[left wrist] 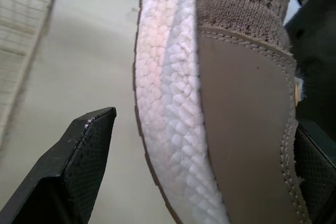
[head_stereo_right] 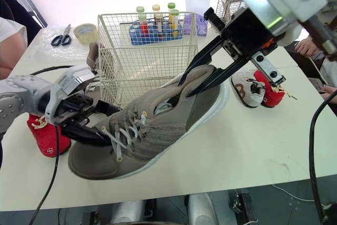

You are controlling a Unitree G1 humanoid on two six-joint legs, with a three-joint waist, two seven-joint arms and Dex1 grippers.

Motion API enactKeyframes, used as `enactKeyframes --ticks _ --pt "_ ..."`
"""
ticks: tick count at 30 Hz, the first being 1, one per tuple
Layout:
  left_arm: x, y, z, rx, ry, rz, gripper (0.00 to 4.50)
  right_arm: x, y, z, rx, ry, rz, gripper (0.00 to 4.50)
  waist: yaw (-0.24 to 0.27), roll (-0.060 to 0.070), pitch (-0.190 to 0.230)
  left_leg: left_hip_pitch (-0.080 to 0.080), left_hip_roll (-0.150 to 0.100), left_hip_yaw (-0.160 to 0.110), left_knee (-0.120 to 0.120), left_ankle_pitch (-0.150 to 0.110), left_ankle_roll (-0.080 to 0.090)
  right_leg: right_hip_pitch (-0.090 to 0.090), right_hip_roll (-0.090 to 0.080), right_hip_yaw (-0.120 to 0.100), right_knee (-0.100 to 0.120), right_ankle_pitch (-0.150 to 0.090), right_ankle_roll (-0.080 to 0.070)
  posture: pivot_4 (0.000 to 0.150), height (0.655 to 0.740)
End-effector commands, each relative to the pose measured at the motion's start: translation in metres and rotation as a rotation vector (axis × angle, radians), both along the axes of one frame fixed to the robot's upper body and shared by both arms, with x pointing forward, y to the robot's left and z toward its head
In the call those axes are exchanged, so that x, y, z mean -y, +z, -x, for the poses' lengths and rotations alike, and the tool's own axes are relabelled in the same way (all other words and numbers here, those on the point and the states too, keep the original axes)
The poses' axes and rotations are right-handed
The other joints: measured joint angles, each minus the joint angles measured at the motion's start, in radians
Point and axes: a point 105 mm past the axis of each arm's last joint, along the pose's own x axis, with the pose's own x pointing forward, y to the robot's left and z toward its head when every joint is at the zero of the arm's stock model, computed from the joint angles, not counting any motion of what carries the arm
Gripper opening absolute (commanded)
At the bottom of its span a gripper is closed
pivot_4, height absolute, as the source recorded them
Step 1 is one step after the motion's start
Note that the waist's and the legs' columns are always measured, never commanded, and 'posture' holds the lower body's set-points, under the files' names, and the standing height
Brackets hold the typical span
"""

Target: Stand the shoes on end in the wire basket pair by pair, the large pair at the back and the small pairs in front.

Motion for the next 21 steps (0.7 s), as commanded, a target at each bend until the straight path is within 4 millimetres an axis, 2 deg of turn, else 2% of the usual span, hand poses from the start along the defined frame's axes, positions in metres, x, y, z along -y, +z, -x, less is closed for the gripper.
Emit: enactKeyframes --ticks 1,3,7,9,11,12,15,17,19,20,21 --pt "0.008 0.006 0.017 -0.041 -0.084 0.037 4.5 0.0 0.02 0.015 0.056 0.06 -0.069 0.27 0.0 0.0 0.0 0.0 0.0 0.0 0.0 0.0 0.0 0.0 0.0 0.0 0.0 0.0 0.0 0.15 0.74" --pt "0.009 0.007 0.02 -0.079 -0.099 0.061 4.5 0.0 0.02 0.014 0.055 0.058 -0.07 0.27 0.0 0.0 0.0 0.0 0.0 0.0 0.001 0.0 0.0 0.0 0.0 0.0 0.0 0.0 0.0 0.15 0.74" --pt "0.009 0.016 0.021 -0.116 -0.089 0.117 2.69 0.002 0.019 0.013 0.043 0.038 -0.069 0.27 0.001 0.0 0.0 0.0 0.0 -0.001 0.001 0.0 0.0 0.0 0.0 0.0 0.002 0.0 0.0 0.15 0.74" --pt "0.009 0.018 0.02 -0.121 -0.061 0.138 1.97 0.004 0.018 0.012 0.026 0.02 -0.068 0.27 0.001 0.0 0.0 0.0 0.0 -0.001 0.001 0.0 0.0 0.0 0.0 0.0 0.002 0.0 0.0 0.15 0.74" --pt "0.009 0.015 0.019 -0.104 -0.02 0.148 1.49 0.008 0.016 0.011 -0.003 -0.01 -0.072 0.27 0.0 0.0 0.0 0.0 0.0 -0.001 0.001 0.0 0.0 0.0 0.0 0.0 0.002 0.0 0.0 0.15 0.74" --pt "0.01 0.014 0.018 -0.089 0.012 0.162 1.32 0.011 0.015 0.007 -0.027 -0.046 -0.076 0.74 0.0 -0.001 0.0 0.0 0.0 -0.001 0.001 0.0 0.0 0.0 0.0 0.0 0.002 0.0 0.0 0.15 0.74" --pt "0.012 0.012 0.016 -0.06 0.087 0.206 1.32 0.021 0.012 -0.006 -0.046 -0.153 -0.087 2.17 0.001 -0.001 0.0 0.001 0.0 -0.001 0.001 0.0 0.0 0.001 -0.001 0.0 0.002 0.0 0.0 0.15 0.74" --pt "0.014 0.003 0.017 -0.033 0.185 0.244 1.32 0.039 0.018 -0.032 -0.051 -0.366 -0.197 3.1 0.0 -0.001 -0.001 0.0 0.0 -0.002 0.001 0.001 -0.001 0.001 -0.001 0.0 0.002 0.0 0.0 0.15 0.74" --pt "0.015 -0.003 0.018 -0.018 0.274 0.276 1.32 0.057 0.025 -0.047 -0.087 -0.52 -0.321 4.21 0.001 -0.002 -0.001 0.001 0.0 -0.002 0.001 0.001 -0.001 0.001 -0.002 0.001 0.002 0.0 0.0 0.15 0.74" --pt "0.017 -0.006 0.018 -0.023 0.311 0.304 1.32 0.069 0.031 -0.05 -0.142 -0.589 -0.419 4.43 0.004 -0.002 -0.001 0.001 0.0 -0.002 0.001 0.001 -0.002 0.001 -0.004 0.001 0.002 0.0 0.0 0.15 0.74" --pt "0.019 -0.008 0.018 -0.027 0.354 0.341 1.32 0.082 0.035 -0.053 -0.217 -0.654 -0.524 4.43 0.008 -0.002 -0.001 0.0 0.0 -0.002 0.001 0.001 -0.002 0.001 -0.005 0.001 0.001 0.0 -0.001 0.15 0.74"
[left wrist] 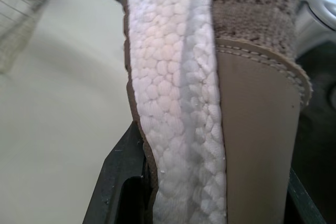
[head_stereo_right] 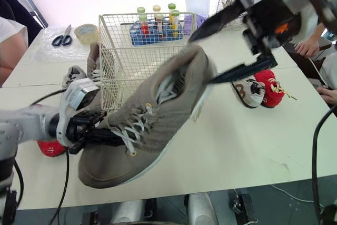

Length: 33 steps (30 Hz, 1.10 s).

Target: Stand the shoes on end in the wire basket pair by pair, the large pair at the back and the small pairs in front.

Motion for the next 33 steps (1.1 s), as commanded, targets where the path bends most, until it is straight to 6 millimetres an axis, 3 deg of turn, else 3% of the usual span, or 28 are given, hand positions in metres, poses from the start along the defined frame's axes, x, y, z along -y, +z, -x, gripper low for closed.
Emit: enactKeyframes --ticks 1,3,6,10,13,19,24,33 --pt "0.007 0.013 0.003 0.078 0.108 0.121 1.32 0.036 0.031 -0.001 -0.053 -0.202 -0.319 4.43 0.008 0.0 0.0 0.0 -0.001 0.0 0.0 0.0 0.0 0.0 -0.001 0.0 0.0 0.0 0.0 0.15 0.74" --pt "0.01 0.014 0.0 0.071 0.16 0.165 1.32 0.046 0.031 0.0 -0.115 -0.238 -0.44 4.43 0.017 0.0 0.0 0.0 -0.001 0.0 0.0 0.001 -0.001 0.0 -0.003 -0.001 0.001 0.0 0.0 0.15 0.74" --pt "0.021 0.021 -0.005 0.061 0.226 0.281 1.32 0.051 0.006 0.0 -0.382 -0.221 -0.709 4.43 0.022 -0.002 -0.002 0.002 -0.001 -0.001 -0.001 0.001 -0.002 0.003 -0.003 -0.001 0.0 0.001 -0.001 0.15 0.74" --pt "0.026 0.033 -0.008 0.053 0.228 0.368 1.32 0.025 -0.019 0.008 -0.577 -0.14 -0.838 4.43 0.017 -0.001 -0.001 0.014 -0.002 0.001 -0.001 0.001 -0.002 0.014 -0.001 -0.001 0.0 0.001 -0.001 0.15 0.74" --pt "0.019 0.044 -0.013 0.079 0.223 0.375 1.32 0.002 -0.021 0.019 -0.679 -0.023 -0.909 4.43 0.014 0.0 -0.001 0.015 0.0 0.0 -0.001 0.001 -0.002 0.014 0.005 0.001 0.001 0.001 -0.001 0.15 0.74" --pt "0.006 0.057 -0.03 0.147 0.222 0.324 1.32 -0.029 -0.033 0.031 -0.777 0.062 -0.85 4.43 0.015 0.0 -0.001 0.015 0.0 -0.001 -0.001 0.002 -0.002 0.015 0.008 -0.001 0.001 0.001 -0.001 0.15 0.74" --pt "0.012 0.06 -0.032 0.157 0.191 0.329 1.32 -0.05 -0.046 0.037 -0.783 0.079 -0.761 4.43 0.017 0.0 -0.001 0.014 0.0 -0.001 -0.001 0.001 -0.001 0.015 0.007 0.0 0.0 0.001 -0.001 0.15 0.74" --pt "0.024 0.053 -0.029 0.152 0.17 0.331 1.32 -0.067 -0.047 0.019 -0.747 0.01 -0.774 4.43 0.014 0.0 -0.001 0.015 0.0 -0.001 -0.001 0.001 -0.001 0.015 0.007 0.0 0.0 0.001 -0.001 0.15 0.74"
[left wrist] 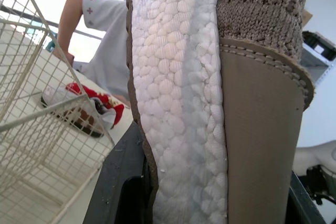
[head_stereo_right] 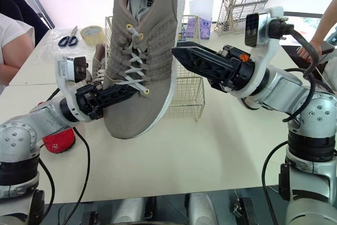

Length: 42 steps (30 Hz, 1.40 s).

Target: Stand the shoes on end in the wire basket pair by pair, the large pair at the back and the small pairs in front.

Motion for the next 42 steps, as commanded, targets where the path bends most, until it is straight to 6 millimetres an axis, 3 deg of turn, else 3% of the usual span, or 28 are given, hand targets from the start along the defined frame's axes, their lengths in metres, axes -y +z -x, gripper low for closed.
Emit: enactKeyframes --ticks 1,8,11,19,22,28,40,42 --pt "0.014 0.009 0.017 0.072 -0.083 -0.002 1.32 -0.014 -0.002 -0.002 0.031 -0.001 0.05 4.43 0.0 0.0 0.0 0.0 0.0 0.0 0.0 0.0 0.0 0.0 0.0 0.0 0.0 0.0 0.0 0.15 0.74" --pt "0.008 0.011 0.015 0.081 -0.054 0.008 1.32 -0.007 -0.008 -0.015 0.034 -0.073 0.101 4.43 0.001 0.0 0.0 0.0 0.0 0.0 0.0 0.0 0.0 0.0 0.0 0.0 0.0 0.0 0.0 0.15 0.74" --pt "0.004 0.013 0.013 0.089 -0.031 0.011 1.32 0.007 -0.006 -0.025 0.033 -0.135 0.097 4.43 0.001 0.0 0.0 0.0 0.0 0.0 0.0 0.0 0.0 0.0 0.0 0.0 0.0 0.0 0.0 0.15 0.74" --pt "-0.013 0.022 0.008 0.111 0.021 0.034 1.32 0.023 -0.004 -0.028 0.02 -0.155 0.097 4.43 0.0 0.0 0.0 0.0 0.0 0.0 0.0 0.0 0.0 0.0 0.0 0.0 -0.001 0.0 0.0 0.15 0.74" --pt "-0.009 0.02 0.009 0.113 0.008 0.022 1.32 0.02 0.001 -0.022 0.013 -0.103 0.061 4.43 -0.001 0.0 0.0 0.0 0.0 0.0 0.0 0.0 0.0 0.0 0.0 0.0 -0.001 0.0 0.0 0.15 0.74" --pt "-0.001 0.015 0.005 0.111 0.001 0.011 1.32 -0.005 0.0 -0.004 -0.007 0.032 0.025 4.43 -0.001 0.0 0.0 0.0 0.0 0.0 -0.001 0.0 0.0 0.0 0.0 0.0 -0.001 0.0 0.0 0.15 0.74" --pt "0.002 0.002 0.008 0.108 -0.024 -0.049 1.32 -0.007 0.006 -0.018 -0.028 -0.005 -0.021 4.43 -0.001 0.0 0.0 0.0 0.0 0.0 -0.001 0.0 0.0 0.0 0.0 0.0 -0.002 0.0 0.0 0.15 0.74" --pt "0.002 0.002 0.007 0.109 -0.02 -0.05 1.32 -0.007 0.006 -0.016 -0.027 0.006 -0.021 3.9 -0.001 0.0 0.0 0.0 0.0 0.0 -0.001 0.0 0.0 0.0 0.0 0.0 -0.002 0.0 0.0 0.15 0.74"
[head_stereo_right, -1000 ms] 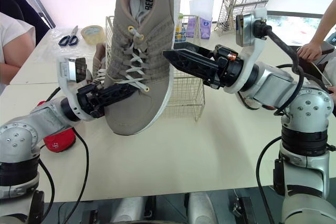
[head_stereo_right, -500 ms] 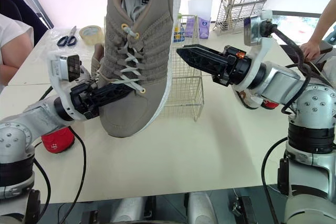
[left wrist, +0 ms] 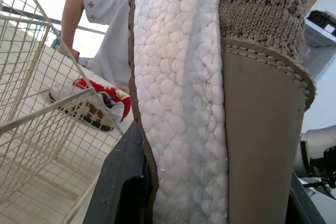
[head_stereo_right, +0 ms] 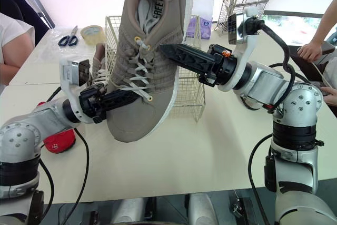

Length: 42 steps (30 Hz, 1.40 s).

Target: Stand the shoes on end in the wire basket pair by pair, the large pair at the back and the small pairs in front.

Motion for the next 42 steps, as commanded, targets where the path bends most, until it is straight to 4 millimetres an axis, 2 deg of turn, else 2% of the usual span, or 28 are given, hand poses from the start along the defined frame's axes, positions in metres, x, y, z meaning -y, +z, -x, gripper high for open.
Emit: enactKeyframes --ticks 1,5,7,9,11,14,15,18,21,24,27,30,34,39,42 --pt "0.0 0.01 0.006 0.06 -0.012 0.012 1.32 0.003 0.013 0.008 0.058 0.015 -0.033 3.67 0.0 0.0 0.0 0.0 0.0 0.0 0.0 0.0 0.0 0.0 0.0 0.0 0.0 0.0 0.0 0.15 0.74" --pt "-0.001 0.009 0.006 0.06 -0.005 0.006 1.32 0.003 0.014 0.011 0.064 0.025 -0.03 1.9 0.0 0.0 0.0 0.0 0.0 0.0 0.0 0.0 0.0 0.0 0.0 0.0 0.0 0.0 0.0 0.15 0.74" --pt "-0.003 0.008 0.004 0.062 0.013 -0.013 1.32 0.004 0.015 0.011 0.078 0.018 -0.022 1.59 0.0 0.0 0.0 0.0 0.0 0.0 0.0 0.0 0.0 0.0 0.0 0.0 0.0 0.0 0.0 0.15 0.74" --pt "-0.005 0.006 0.001 0.068 0.041 -0.044 1.32 0.007 0.019 0.011 0.101 0.015 -0.02 1.54 0.0 0.0 0.0 0.0 0.0 0.0 0.0 0.0 0.0 0.0 0.0 0.0 0.0 0.0 0.0 0.15 0.74" --pt "-0.011 0.004 -0.013 0.096 0.149 -0.098 1.32 0.012 0.03 0.012 0.122 0.025 -0.056 1.54 0.0 0.0 0.0 0.0 0.0 0.0 0.0 0.0 0.0 0.0 0.0 0.0 0.0 0.0 0.0 0.15 0.74" --pt "-0.015 0.002 -0.014 0.131 0.182 -0.172 2.53 0.015 0.05 0.009 0.165 0.026 -0.063 1.54 -0.003 0.0 0.0 0.0 0.0 0.0 0.0 0.0 0.0 -0.001 0.0 0.0 0.0 0.0 0.0 0.15 0.74" --pt "-0.018 0.004 -0.012 0.139 0.184 -0.175 3.15 0.016 0.059 0.007 0.194 0.015 -0.057 1.54 -0.004 0.0 0.0 0.0 0.0 0.0 -0.001 0.0 0.0 -0.001 0.0 0.0 -0.001 0.0 0.0 0.15 0.74" --pt "-0.03 0.012 -0.004 0.168 0.221 -0.224 4.47 0.025 0.088 -0.003 0.325 -0.049 -0.035 1.54 -0.016 0.0 0.001 -0.001 0.0 0.0 -0.001 0.0 0.0 -0.002 0.0 0.0 0.0 0.0 0.0 0.15 0.74" --pt "-0.047 0.025 0.008 0.199 0.259 -0.266 4.47 0.042 0.118 -0.023 0.511 -0.156 -0.032 1.54 -0.021 0.0 0.001 -0.002 0.001 0.001 -0.003 0.0 0.0 -0.004 0.0 0.0 -0.001 0.0 0.0 0.15 0.74" --pt "-0.057 0.037 0.02 0.215 0.29 -0.286 4.47 0.051 0.14 -0.041 0.654 -0.209 -0.028 1.54 -0.02 0.0 0.001 -0.004 0.001 0.002 -0.004 0.0 0.001 -0.005 0.0 0.0 -0.002 0.0 0.0 0.15 0.74" --pt "-0.062 0.045 0.032 0.205 0.312 -0.261 4.47 0.053 0.154 -0.057 0.752 -0.235 -0.008 1.54 -0.026 0.001 0.002 -0.004 0.001 0.003 -0.004 -0.001 0.001 -0.005 0.0 0.001 -0.005 0.0 0.0 0.15 0.74" --pt "-0.067 0.043 0.037 0.172 0.345 -0.233 4.47 0.047 0.16 -0.067 0.826 -0.251 0.003 1.54 -0.029 0.001 0.002 -0.003 0.001 0.005 -0.006 -0.001 0.001 -0.006 -0.002 0.001 -0.005 0.0 0.0 0.15 0.74" --pt "-0.07 0.038 0.042 0.137 0.364 -0.198 4.47 0.034 0.153 -0.079 0.903 -0.28 0.044 1.54 -0.028 0.001 0.002 -0.004 0.001 0.005 -0.007 -0.001 0.0 -0.007 -0.003 0.002 -0.005 0.0 0.0 0.15 0.74" --pt "-0.071 0.038 0.047 0.125 0.396 -0.17 4.47 0.016 0.127 -0.09 0.916 -0.233 0.173 1.54 -0.025 0.001 0.002 -0.006 0.001 0.005 -0.008 0.0 -0.002 -0.008 -0.006 0.002 -0.006 0.001 -0.001 0.15 0.74" --pt "-0.072 0.037 0.049 0.116 0.405 -0.161 4.47 0.011 0.11 -0.095 0.93 -0.201 0.243 1.54 -0.025 0.001 0.002 -0.012 0.001 0.005 -0.008 0.003 -0.006 -0.015 -0.007 0.002 -0.006 0.002 -0.003 0.15 0.74"
